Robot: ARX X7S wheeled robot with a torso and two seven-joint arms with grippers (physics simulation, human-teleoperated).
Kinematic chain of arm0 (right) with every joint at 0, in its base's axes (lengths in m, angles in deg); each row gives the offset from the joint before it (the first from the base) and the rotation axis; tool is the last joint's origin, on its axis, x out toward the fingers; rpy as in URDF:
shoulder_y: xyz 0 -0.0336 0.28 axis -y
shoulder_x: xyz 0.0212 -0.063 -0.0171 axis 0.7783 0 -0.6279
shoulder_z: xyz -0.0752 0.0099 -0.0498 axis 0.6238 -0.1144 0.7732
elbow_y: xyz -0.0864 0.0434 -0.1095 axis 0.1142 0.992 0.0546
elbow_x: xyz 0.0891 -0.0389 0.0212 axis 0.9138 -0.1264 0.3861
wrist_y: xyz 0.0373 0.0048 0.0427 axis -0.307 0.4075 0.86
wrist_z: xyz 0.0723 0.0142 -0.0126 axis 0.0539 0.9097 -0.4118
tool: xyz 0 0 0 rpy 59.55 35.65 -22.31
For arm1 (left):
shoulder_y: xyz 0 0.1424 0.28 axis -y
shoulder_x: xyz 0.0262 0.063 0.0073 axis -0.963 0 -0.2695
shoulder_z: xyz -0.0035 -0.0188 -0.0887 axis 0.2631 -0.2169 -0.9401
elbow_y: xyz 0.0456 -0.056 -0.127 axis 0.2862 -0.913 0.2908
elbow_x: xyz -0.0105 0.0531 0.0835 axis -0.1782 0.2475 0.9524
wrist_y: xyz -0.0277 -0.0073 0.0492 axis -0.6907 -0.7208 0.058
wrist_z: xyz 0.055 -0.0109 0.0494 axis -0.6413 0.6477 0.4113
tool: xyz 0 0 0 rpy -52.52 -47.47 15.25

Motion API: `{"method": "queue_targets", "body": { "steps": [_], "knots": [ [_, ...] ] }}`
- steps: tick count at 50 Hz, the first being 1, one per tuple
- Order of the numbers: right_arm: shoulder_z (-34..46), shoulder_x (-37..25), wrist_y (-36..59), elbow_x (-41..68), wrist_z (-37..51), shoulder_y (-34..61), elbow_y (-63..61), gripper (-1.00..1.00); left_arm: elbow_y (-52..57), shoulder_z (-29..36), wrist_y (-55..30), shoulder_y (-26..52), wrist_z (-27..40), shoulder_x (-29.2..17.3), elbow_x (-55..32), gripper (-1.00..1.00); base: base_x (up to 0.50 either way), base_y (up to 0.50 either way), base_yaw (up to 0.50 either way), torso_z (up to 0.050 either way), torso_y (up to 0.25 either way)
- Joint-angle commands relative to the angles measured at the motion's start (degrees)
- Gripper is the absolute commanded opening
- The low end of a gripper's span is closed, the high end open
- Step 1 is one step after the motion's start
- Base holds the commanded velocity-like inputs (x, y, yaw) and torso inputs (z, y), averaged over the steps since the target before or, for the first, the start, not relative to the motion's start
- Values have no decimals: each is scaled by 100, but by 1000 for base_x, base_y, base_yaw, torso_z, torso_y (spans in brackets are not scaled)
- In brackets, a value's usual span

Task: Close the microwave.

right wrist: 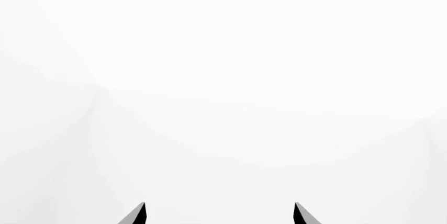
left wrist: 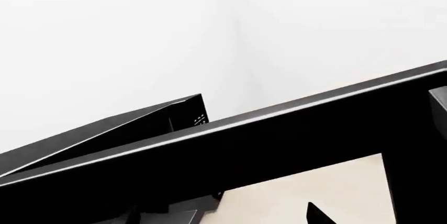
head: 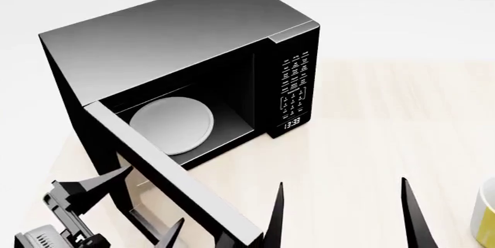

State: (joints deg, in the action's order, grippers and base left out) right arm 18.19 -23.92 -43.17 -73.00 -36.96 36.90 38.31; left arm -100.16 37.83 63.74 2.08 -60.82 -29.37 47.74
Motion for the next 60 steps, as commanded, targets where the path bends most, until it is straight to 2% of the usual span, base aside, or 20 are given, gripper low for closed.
{"method": "queue_targets", "body": {
  "steps": [1, 60],
  "knots": [
    [-51, 12, -4, -32, -35, 7, 12, 100, -208, -51, 46, 122, 67, 159, 91, 100, 0, 0, 0, 0, 0],
    [31, -109, 32, 26, 113, 48, 79, 100, -1048, 81, 287, 759, 428, 525, 278, 100, 0, 0, 0, 0, 0]
  ]
}}
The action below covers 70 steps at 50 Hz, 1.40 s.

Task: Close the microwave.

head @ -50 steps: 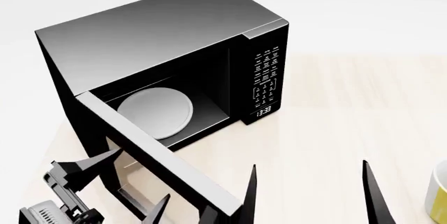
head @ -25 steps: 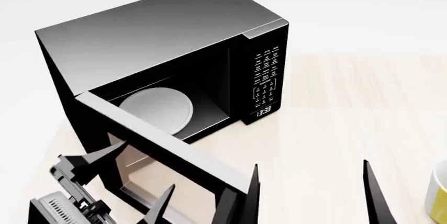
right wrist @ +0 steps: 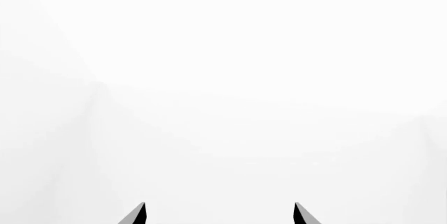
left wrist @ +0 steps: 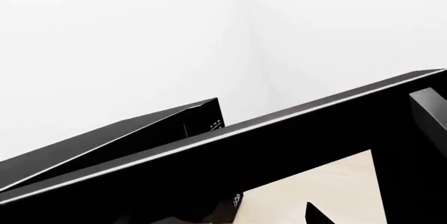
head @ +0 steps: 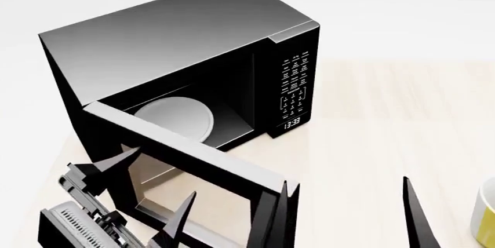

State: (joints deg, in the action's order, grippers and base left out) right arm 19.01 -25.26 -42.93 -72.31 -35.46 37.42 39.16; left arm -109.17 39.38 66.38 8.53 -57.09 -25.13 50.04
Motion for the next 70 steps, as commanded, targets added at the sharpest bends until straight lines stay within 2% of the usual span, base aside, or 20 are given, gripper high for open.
{"method": "queue_targets", "body": {
  "steps": [1, 37, 70],
  "knots": [
    [-50, 23, 12, -44, -36, -3, -10, 100, -243, -72, 85, 144, 47, 117, 57, 100, 0, 0, 0, 0, 0],
    [-5, -36, 70, -3, 48, 47, 84, 100, -1170, -91, 402, 654, 439, 382, 181, 100, 0, 0, 0, 0, 0],
    [46, -90, 156, 44, 106, 77, 155, 100, -2660, -154, 1098, 1273, 980, 626, 394, 100, 0, 0, 0, 0, 0]
  ]
}}
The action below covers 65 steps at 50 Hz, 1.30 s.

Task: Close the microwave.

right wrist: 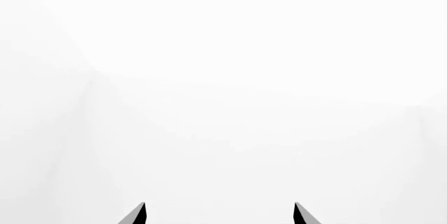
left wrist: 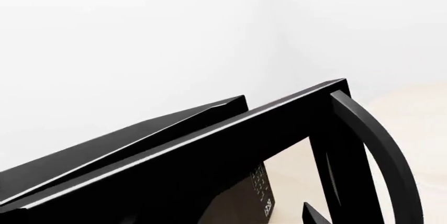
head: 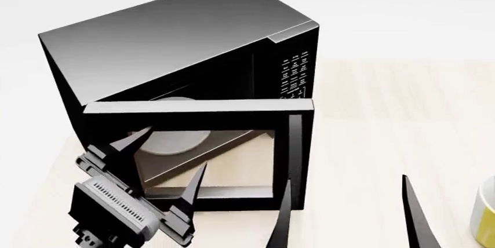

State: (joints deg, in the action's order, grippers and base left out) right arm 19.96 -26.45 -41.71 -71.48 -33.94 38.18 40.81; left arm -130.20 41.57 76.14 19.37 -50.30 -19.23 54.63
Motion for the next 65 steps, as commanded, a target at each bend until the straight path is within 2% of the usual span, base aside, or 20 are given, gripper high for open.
{"method": "queue_targets", "body": {
  "steps": [1, 32, 40, 47, 52, 65],
  "knots": [
    [-46, 28, 34, -39, -45, 3, -9, 100, -668, -383, 176, 235, 325, 55, -62, 100, 0, 0, 0, 0, 0],
    [20, -27, -14, -46, 16, 9, 56, 100, -1861, -307, 781, 766, 875, 312, 129, 100, 0, 0, 0, 0, 0],
    [30, -43, -3, -36, 29, 14, 51, 100, -2293, -246, 978, 984, 1147, 400, 178, 100, 0, 0, 0, 0, 0],
    [47, -52, 11, -29, 37, 12, 47, 100, -2195, -166, 870, 1005, 1371, 424, 208, 100, 0, 0, 0, 0, 0],
    [56, -61, 21, -25, 44, 11, 38, 100, -2650, -150, 1067, 1226, 1692, 483, 306, 100, 0, 0, 0, 0, 0],
    [93, -73, -18, -35, 68, 31, 110, 100, -2923, -175, 1180, 1371, 1980, 490, 290, 100, 0, 0, 0, 0, 0]
  ]
}}
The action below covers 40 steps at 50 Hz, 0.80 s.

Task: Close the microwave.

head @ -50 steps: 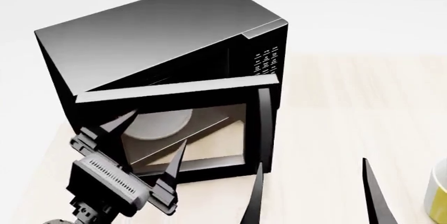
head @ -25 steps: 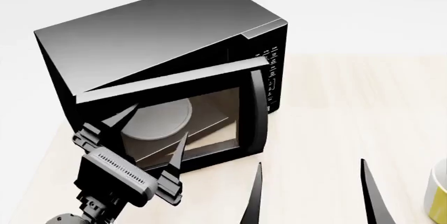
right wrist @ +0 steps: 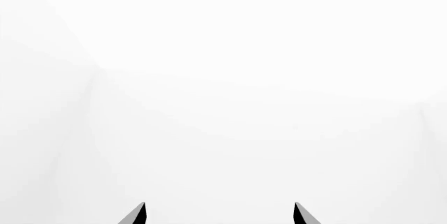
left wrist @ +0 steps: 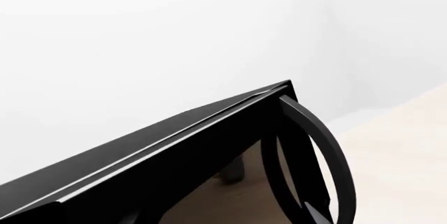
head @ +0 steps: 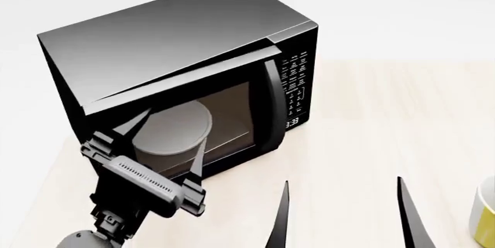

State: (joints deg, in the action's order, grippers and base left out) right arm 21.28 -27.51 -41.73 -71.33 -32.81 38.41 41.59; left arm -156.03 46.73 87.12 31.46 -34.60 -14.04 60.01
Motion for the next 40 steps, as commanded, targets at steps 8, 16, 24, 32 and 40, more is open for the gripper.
{"method": "queue_targets", "body": {
  "steps": [8, 16, 24, 32, 40],
  "knots": [
    [-16, 18, -41, -62, -31, -11, 43, 100, -333, -692, 119, 115, 551, -46, -223, 100, 0, 0, 0, 0, 0],
    [20, 6, -43, -73, -32, -12, 53, 100, -355, -733, 127, 121, 722, -94, -206, 100, 0, 0, 0, 0, 0],
    [45, -2, -25, -77, -28, -9, 44, 100, -362, -932, -40, 190, 1131, -151, -230, 100, 0, 0, 0, 0, 0],
    [72, -9, -47, -80, -17, 0, 85, 100, -364, -1128, -108, 185, 1378, -176, -258, 100, 0, 0, 0, 0, 0],
    [92, -19, -49, -90, -3, -8, 85, 100, -343, -1212, 9, 21, 1347, -153, -250, 100, 0, 0, 0, 0, 0]
  ]
}}
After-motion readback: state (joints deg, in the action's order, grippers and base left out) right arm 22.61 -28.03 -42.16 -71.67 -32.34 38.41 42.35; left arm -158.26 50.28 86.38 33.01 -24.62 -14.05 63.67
